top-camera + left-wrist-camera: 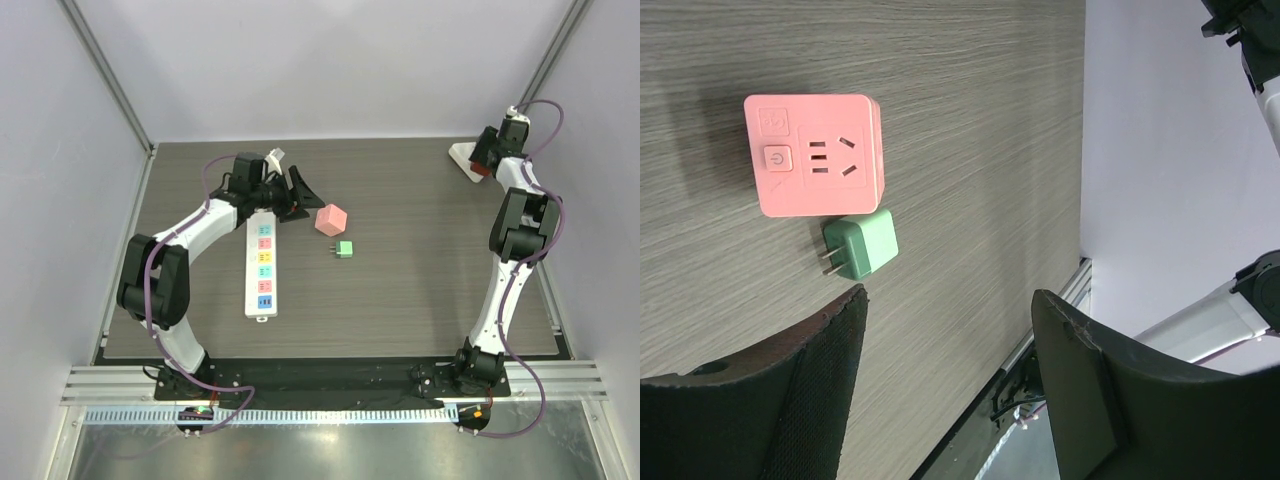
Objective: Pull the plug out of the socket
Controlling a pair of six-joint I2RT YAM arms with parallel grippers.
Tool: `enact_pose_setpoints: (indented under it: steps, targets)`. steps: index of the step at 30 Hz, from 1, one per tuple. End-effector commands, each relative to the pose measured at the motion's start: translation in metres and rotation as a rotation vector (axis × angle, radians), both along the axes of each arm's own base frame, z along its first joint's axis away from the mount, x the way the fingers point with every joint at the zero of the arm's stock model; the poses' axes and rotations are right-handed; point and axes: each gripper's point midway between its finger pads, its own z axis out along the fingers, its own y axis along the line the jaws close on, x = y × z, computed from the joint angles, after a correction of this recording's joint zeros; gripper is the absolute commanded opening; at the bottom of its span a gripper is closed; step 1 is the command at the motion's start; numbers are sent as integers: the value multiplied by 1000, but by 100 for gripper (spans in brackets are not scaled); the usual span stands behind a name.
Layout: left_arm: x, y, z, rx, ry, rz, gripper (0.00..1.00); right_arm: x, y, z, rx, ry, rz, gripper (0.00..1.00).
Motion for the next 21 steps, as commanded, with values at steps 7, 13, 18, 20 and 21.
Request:
enact_pose_setpoints:
  steps: [7,13,18,20,21]
  targets:
    - [2,-5,12,-22,-49,-27,66,5,11,34,50,-46,25,22]
    - [1,-4,17,-24,-65,-25,66,-31,24,35,67,22,-55,1]
    - [0,-5,17,-25,-61,-27,70,-76,50,33,96,62,-93,1]
    - [-1,-6,20,-28,-67,-33,71,-104,63,36,60,83,-105,1]
    - [-3,-10,21,-27,-77,-47,72,-113,68,38,58,84,-112,1]
